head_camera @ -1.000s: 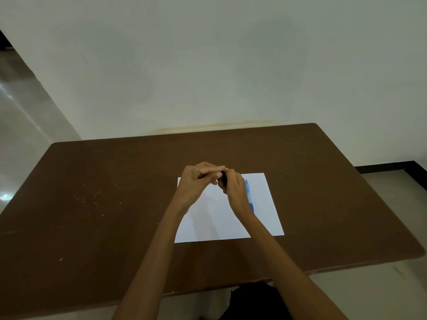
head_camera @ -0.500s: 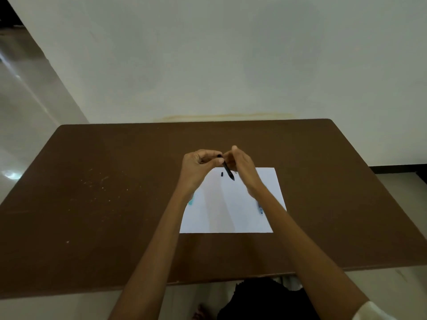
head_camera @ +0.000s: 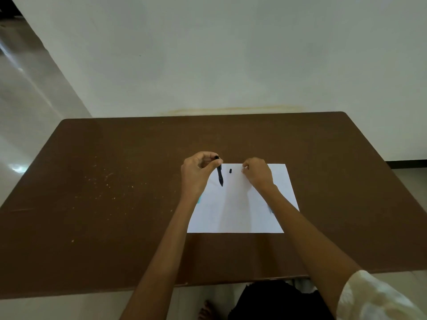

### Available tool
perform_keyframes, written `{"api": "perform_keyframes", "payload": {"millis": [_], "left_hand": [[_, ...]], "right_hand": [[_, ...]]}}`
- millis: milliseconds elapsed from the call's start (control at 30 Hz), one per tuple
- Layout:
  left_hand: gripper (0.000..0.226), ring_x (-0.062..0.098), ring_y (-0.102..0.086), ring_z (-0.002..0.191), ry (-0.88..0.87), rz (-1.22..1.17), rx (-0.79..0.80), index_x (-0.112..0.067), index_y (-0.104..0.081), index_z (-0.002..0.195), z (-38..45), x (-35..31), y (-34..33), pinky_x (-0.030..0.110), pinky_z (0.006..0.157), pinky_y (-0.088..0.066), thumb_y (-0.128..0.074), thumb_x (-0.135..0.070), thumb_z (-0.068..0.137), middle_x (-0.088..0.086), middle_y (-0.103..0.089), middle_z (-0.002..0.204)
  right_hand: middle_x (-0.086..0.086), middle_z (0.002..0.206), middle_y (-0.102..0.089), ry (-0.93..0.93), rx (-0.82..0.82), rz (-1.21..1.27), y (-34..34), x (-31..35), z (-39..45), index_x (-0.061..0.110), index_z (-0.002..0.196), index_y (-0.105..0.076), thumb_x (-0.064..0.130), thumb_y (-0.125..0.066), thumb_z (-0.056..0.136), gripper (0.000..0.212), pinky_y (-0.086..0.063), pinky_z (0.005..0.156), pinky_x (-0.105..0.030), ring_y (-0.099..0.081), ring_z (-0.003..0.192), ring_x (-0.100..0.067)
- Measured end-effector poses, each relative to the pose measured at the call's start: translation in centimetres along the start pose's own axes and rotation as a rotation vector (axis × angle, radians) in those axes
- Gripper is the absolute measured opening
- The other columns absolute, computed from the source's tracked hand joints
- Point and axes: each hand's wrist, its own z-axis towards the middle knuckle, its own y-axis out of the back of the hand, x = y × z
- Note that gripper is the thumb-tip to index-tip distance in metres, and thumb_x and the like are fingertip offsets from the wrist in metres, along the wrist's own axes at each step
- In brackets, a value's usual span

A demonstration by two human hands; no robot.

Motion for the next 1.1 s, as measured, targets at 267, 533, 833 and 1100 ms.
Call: {"api": "perform_keyframes", "payload": {"millis": [267,533,833,1100], "left_hand": [[0.012,0.0,-0.066,0.078,-0.015,0.035,0.004,-0.03,-0.067,0.082,-0.8,-0.1,-0.5,0.009,0.068,-0.05,-0.074,-0.022,0.076,-0.014,-0.068,0.079],[0.016,0.006,-0.064,0.079,-0.072,0.075,-0.037,-0.021,-0.068,0.093,-2.3,-1.0,-1.0,0.008,0.068,-0.048,-0.072,-0.023,0.078,-0.01,-0.066,0.087],[0.015,0.0,-0.059,0.073,-0.194,0.109,-0.099,-0.012,-0.069,0.094,-3.4,-2.2,-1.2,-0.002,0.066,-0.043,-0.071,-0.013,0.079,-0.008,-0.062,0.088],[0.015,0.001,-0.057,0.071,-0.294,0.137,-0.091,-0.004,-0.07,0.091,-3.5,-2.6,-1.4,0.001,0.067,-0.044,-0.072,-0.008,0.077,0.006,-0.066,0.088]], "right_hand": [[-0.009,0.093,-0.068,-0.016,-0.016,0.277,1.2,0.6,-0.8,0.006,0.09,-0.065,0.012,-0.056,0.088,0.012,-0.043,0.069,-0.023,-0.057,0.078,-0.015],[-0.003,0.089,-0.07,0.151,0.027,0.982,6.1,4.9,-7.0,0.013,0.106,-0.066,0.015,-0.058,0.09,0.018,-0.057,0.078,-0.021,-0.069,0.083,-0.014],[-0.009,0.095,-0.071,0.095,0.11,1.047,6.8,5.3,-8.8,0.007,0.102,-0.069,0.016,-0.063,0.087,0.019,-0.056,0.078,-0.021,-0.068,0.087,-0.017],[-0.005,0.089,-0.072,0.097,0.114,1.043,7.2,5.1,-8.5,0.009,0.098,-0.071,0.016,-0.064,0.085,0.016,-0.055,0.071,-0.016,-0.069,0.082,-0.014]]}}
